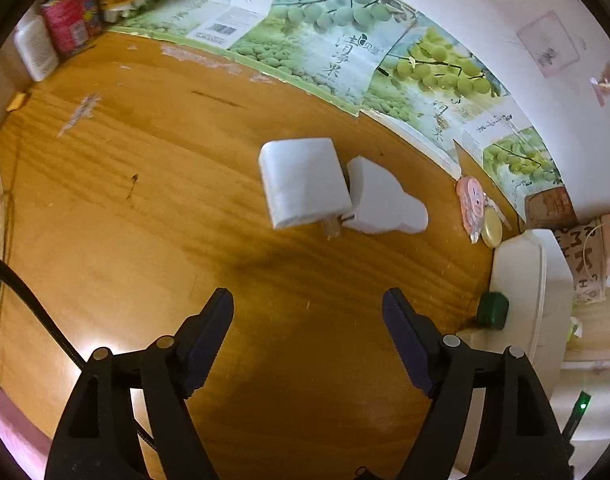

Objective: Organize rigid objects
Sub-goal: 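Move the open left tool to the white plug-shaped charger block, then close the left tool on the white charger block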

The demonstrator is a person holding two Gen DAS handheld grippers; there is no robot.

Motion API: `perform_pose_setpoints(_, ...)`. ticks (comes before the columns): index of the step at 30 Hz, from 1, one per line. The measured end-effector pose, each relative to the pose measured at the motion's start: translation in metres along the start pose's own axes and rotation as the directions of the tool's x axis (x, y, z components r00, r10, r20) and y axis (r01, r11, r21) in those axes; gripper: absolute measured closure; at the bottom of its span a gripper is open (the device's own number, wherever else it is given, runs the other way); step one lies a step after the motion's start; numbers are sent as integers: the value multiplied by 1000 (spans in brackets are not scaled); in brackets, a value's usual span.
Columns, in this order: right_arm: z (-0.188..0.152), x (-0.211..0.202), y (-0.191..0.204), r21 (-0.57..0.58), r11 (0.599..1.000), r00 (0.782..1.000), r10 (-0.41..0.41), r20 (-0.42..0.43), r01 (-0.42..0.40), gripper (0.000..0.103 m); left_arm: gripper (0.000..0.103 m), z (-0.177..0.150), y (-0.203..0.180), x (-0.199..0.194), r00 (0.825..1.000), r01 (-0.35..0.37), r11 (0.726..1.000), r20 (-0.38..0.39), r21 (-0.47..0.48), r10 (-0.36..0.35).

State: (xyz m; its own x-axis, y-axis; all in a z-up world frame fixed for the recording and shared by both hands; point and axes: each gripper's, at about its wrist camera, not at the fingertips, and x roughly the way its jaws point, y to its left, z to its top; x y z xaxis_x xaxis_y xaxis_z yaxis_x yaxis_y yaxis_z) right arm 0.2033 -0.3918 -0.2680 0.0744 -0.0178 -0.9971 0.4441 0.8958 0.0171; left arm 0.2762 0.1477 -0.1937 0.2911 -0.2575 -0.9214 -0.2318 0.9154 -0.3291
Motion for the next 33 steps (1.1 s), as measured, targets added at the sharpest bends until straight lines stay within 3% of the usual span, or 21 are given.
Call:
perform_pose_setpoints(7,-31,-5,20,2,999,999,-36,23,36,88,20,28,-4,17,1000,-10,1000,-11,19,10)
perform_pose_setpoints(11,-37,-5,26,20,999,999,-46,25,46,87,20,44,-9,29,997,-79,997,-5,25,79)
perform_pose_setpoints(16,-38,-6,32,24,998,998,-64,22,63,87,20,57,-4,41,992,-122,991,1,-49,123)
perform_pose_setpoints(33,-26,-8,34,53,995,997,-80,1,80,85,19,82,3,66,974,-226,971,-23,-83,225)
